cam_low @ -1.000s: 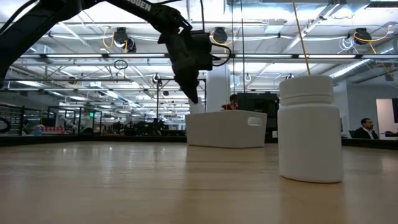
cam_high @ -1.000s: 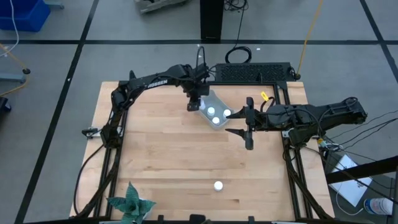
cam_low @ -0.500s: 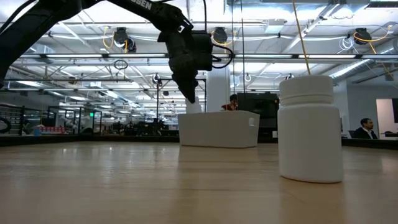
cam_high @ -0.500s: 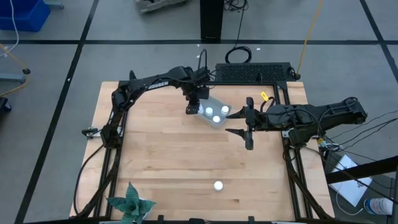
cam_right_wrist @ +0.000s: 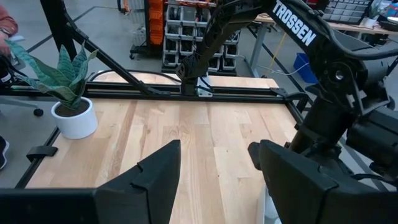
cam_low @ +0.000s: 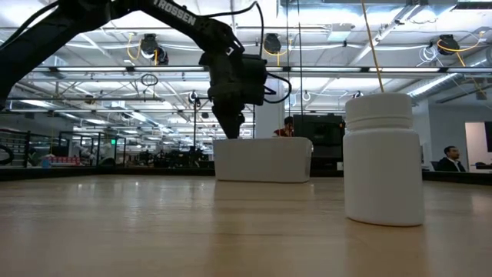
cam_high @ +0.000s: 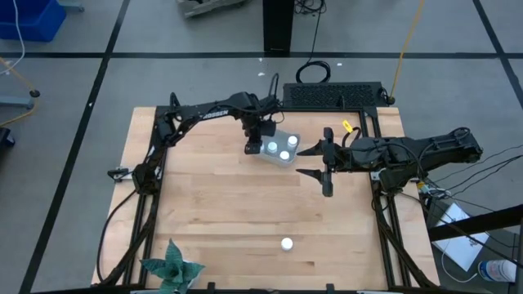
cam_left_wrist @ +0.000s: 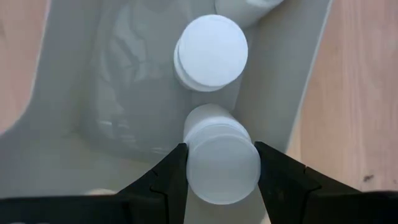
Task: Pick and place pill bottles into a basket
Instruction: Put the white pill bottle into the gray bin
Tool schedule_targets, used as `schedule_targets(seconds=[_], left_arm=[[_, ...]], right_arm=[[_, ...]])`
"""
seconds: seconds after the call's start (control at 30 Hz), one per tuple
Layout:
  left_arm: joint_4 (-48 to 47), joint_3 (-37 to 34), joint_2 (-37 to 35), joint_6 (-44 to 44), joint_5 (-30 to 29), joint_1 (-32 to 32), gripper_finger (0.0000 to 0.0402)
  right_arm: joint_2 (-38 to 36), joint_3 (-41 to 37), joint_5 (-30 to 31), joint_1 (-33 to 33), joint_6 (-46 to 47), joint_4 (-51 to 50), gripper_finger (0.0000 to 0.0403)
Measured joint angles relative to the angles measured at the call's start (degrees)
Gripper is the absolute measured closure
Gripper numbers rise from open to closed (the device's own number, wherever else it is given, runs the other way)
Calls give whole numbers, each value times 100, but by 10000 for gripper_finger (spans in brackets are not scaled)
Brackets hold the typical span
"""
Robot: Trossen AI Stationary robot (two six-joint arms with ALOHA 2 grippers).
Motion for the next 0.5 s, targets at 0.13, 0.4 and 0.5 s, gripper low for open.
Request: schedule_targets(seconds=[0.13, 0.4, 0.5], left_arm=[[-137, 0, 2, 22, -19, -24, 240], [-234, -157, -2, 0, -153, -87, 240], [-200, -195, 0, -1, -261, -145, 240]], right_arm=[[0, 0, 0, 0, -18, 1, 193], [0, 0, 0, 0, -20, -1, 193], [0, 0, 0, 0, -24, -1, 193]])
